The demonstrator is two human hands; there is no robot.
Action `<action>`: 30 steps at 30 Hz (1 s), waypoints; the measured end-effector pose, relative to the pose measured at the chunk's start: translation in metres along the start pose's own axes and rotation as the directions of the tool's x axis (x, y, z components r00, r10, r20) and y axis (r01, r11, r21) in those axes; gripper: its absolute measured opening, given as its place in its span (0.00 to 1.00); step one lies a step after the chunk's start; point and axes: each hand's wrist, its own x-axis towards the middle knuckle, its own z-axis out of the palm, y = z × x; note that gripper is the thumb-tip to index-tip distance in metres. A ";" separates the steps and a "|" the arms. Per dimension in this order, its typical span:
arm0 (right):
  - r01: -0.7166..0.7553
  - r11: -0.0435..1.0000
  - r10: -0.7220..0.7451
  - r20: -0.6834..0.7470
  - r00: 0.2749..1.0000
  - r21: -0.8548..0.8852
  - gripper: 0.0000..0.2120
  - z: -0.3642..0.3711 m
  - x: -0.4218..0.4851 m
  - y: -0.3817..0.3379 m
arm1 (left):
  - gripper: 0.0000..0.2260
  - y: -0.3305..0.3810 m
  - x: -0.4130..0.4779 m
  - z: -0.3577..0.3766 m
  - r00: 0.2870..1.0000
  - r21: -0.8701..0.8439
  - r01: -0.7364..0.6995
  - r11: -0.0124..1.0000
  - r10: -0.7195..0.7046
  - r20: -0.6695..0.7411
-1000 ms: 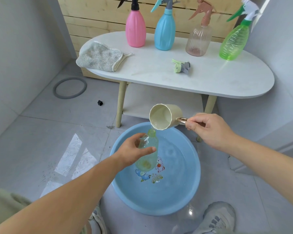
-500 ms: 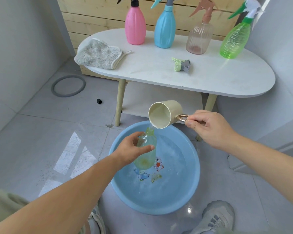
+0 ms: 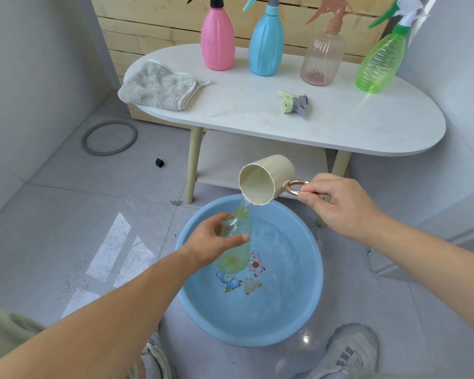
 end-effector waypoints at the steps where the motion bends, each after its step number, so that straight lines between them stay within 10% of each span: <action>1: 0.002 1.000 -0.002 -0.002 1.000 -0.002 0.08 0.000 0.000 0.000 | 0.23 0.000 0.000 0.000 1.000 0.006 -0.001 1.000 0.001 -0.001; 30: 0.454 0.801 -0.506 -0.036 0.862 -0.389 0.12 0.009 0.006 0.018 | 0.28 -0.006 0.003 -0.001 0.999 0.014 0.037 0.999 -0.037 -0.002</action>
